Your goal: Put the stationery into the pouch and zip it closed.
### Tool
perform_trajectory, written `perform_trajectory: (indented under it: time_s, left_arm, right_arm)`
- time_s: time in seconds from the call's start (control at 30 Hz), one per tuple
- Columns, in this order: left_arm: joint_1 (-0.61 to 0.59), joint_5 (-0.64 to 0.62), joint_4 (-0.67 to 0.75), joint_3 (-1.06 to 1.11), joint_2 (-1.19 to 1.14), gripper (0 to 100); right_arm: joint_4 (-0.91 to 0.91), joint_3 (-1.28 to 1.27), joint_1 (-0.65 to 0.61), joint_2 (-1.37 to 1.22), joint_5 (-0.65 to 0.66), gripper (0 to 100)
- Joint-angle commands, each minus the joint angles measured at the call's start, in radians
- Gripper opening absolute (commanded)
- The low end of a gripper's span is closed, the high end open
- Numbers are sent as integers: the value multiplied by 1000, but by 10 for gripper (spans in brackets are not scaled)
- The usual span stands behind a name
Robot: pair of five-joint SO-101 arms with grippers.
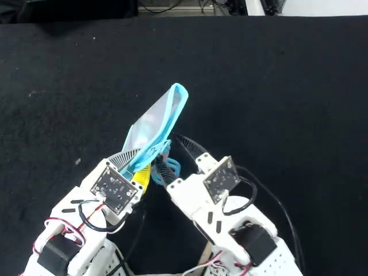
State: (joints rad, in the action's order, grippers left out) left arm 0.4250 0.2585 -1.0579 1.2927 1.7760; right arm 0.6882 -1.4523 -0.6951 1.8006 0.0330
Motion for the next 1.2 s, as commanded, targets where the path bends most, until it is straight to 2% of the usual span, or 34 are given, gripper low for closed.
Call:
perform_trajectory:
  time_s: [0.0,0.2,0.33,0.47,0.87,1.07,1.17]
  left_arm:
    - [-8,-12,-12,61,-14,30]
    - [-8,-12,-12,61,-14,30]
    - [-8,-12,-12,64,-14,30]
    - [-8,-12,-12,65,-14,30]
    - [-5,-12,-12,64,-14,30]
    - [-1,-12,-12,65,-14,30]
    - [-1,-12,-12,65,-14,30]
  right_arm:
    - [-117,-38,25,147,-8,181]
    - [-132,-41,28,147,-8,167]
    - [-75,19,91,148,-8,14]
    - [-18,67,129,139,-8,12]
    - [-37,54,138,134,-6,11]
    - [-126,56,296,96,-15,11]
    - [-126,61,319,64,-15,11]
